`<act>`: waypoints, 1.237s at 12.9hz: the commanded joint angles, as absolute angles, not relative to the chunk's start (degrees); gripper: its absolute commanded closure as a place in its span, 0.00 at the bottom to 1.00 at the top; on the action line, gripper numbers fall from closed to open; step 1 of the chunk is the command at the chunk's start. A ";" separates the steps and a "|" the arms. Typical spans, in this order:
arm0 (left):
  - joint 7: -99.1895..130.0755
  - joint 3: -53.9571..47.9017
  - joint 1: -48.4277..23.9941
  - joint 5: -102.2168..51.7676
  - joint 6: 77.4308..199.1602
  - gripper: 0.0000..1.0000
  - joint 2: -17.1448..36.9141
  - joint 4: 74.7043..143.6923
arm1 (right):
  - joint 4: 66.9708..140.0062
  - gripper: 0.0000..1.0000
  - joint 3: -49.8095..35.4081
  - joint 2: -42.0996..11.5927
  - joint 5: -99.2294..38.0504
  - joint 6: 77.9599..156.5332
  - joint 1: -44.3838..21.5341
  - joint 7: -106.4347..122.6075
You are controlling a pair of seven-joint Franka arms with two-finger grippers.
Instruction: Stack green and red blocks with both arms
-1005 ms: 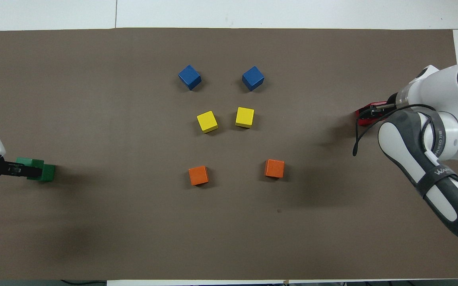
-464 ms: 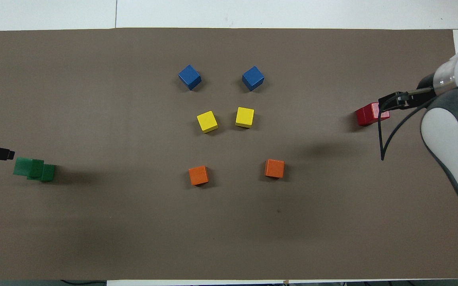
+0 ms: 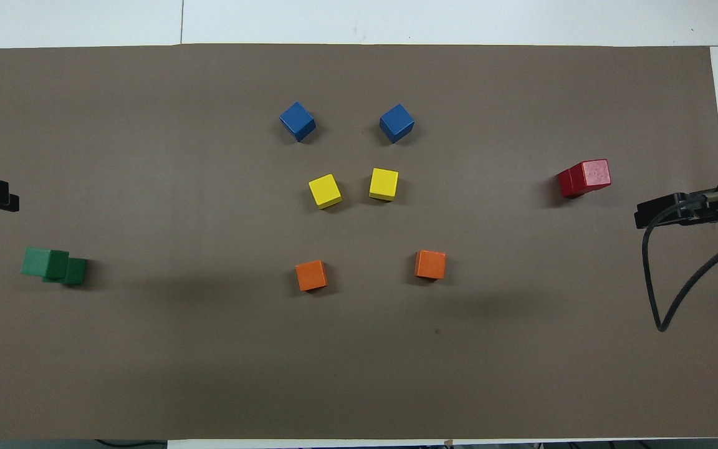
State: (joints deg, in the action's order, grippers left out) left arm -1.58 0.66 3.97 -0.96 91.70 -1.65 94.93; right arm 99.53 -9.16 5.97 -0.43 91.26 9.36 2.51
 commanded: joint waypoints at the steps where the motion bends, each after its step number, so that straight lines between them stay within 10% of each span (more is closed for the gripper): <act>1: -0.26 1.32 2.90 -0.09 83.61 0.00 0.62 89.04 | 100.11 0.00 -9.14 5.80 -0.79 91.32 10.11 0.10; 16: 1.67 1.14 0.00 -0.35 86.92 0.00 -6.24 94.75 | 99.32 0.00 -3.01 5.19 -0.62 93.16 2.92 -0.09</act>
State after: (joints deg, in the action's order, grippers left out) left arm 1.12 0.47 0.97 -0.96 84.89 -4.99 93.02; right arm 99.52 -6.98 5.46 -0.43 92.38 6.54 0.63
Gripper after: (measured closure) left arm 0.000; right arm 0.000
